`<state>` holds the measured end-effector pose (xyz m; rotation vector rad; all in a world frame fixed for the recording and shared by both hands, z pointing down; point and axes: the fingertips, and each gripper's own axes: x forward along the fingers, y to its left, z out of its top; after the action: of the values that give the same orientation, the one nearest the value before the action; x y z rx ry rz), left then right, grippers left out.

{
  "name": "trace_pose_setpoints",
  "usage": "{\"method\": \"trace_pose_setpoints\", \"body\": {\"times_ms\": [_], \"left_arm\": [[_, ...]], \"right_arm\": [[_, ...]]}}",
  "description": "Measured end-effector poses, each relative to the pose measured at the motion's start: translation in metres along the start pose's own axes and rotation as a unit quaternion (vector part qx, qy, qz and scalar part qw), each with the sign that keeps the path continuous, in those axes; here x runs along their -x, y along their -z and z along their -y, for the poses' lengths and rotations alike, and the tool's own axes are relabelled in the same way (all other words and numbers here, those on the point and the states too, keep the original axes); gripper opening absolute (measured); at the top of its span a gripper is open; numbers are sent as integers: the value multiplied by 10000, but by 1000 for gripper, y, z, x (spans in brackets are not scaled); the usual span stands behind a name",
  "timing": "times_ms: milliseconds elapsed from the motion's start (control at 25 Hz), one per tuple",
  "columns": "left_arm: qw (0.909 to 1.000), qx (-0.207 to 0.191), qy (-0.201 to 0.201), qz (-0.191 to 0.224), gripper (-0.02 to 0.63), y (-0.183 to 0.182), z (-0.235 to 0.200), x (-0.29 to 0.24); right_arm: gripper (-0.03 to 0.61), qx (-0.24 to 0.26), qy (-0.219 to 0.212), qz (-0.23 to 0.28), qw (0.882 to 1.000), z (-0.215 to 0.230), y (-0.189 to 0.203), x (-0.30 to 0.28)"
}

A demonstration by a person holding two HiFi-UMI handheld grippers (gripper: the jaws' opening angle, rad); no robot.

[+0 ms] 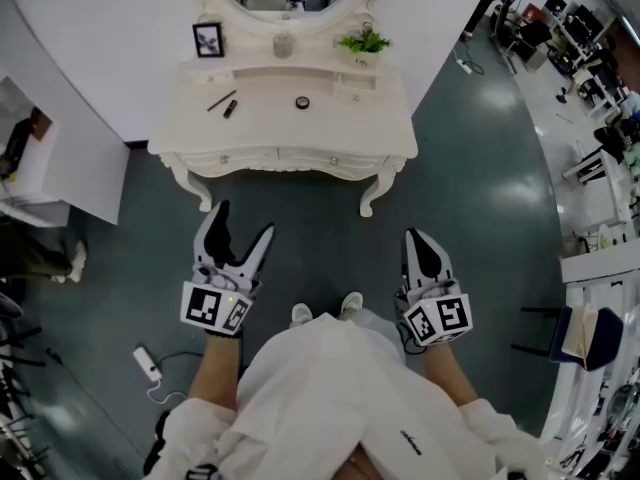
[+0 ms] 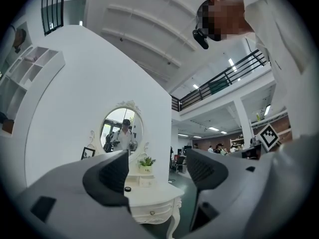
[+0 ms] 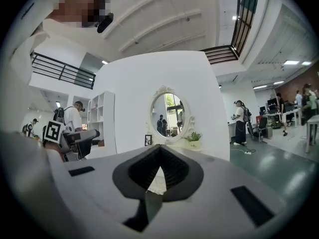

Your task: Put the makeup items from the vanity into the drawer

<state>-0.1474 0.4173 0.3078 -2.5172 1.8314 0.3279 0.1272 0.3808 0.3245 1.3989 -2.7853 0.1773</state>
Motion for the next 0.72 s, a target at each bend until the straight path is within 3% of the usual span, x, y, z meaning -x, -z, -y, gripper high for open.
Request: {"method": "trace_pose_setpoints", "body": {"times_ms": [400,720], "left_arm": [[9999,120,53,-62,364,13,-2,-17],[9999,-43,31,-143,364,16,-8,-56]], "right_arm": [[15,-36,64,24,10000,13,4,-14],[17,-148,-115,94,9998,37,5,-58]]}}
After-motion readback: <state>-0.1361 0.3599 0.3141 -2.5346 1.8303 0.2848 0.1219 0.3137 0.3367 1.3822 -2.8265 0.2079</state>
